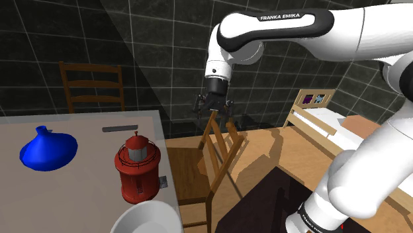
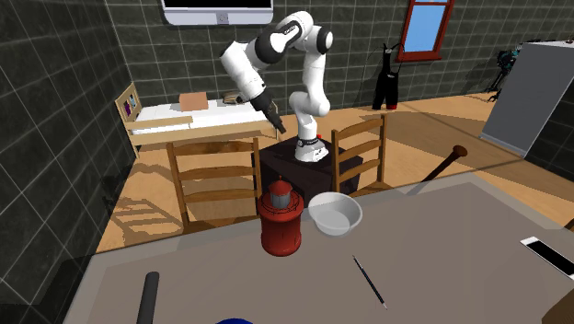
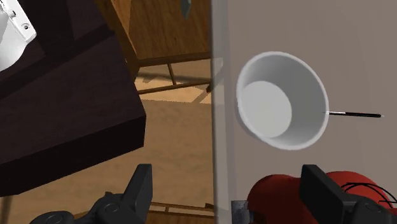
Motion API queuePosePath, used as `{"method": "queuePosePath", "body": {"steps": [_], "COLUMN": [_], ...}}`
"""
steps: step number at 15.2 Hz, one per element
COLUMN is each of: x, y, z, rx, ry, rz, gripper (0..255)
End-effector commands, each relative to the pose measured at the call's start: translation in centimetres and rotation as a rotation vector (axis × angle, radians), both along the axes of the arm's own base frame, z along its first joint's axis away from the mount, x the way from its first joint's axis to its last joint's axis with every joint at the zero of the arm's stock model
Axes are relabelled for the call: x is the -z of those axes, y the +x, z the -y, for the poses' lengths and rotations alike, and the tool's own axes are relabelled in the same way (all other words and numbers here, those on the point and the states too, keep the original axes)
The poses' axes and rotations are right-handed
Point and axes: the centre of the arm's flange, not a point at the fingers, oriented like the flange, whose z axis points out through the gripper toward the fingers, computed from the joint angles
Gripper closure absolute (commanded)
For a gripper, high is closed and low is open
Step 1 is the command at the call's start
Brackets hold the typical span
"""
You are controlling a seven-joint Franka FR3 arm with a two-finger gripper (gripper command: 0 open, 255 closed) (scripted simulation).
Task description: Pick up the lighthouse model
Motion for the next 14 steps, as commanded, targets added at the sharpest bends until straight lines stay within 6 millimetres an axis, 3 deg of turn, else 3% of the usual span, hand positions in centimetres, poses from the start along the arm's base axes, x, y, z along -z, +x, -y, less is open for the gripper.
{"method": "queuePosePath", "body": {"steps": [1, 14], "x": [0.6, 4.8], "y": [1.7, 13.0], "z": [-1.7, -12.8], "rx": [0.027, 0.187], "ry": [0.021, 0.148], "rz": [-0.03, -0.218], "gripper": [0, 0]}}
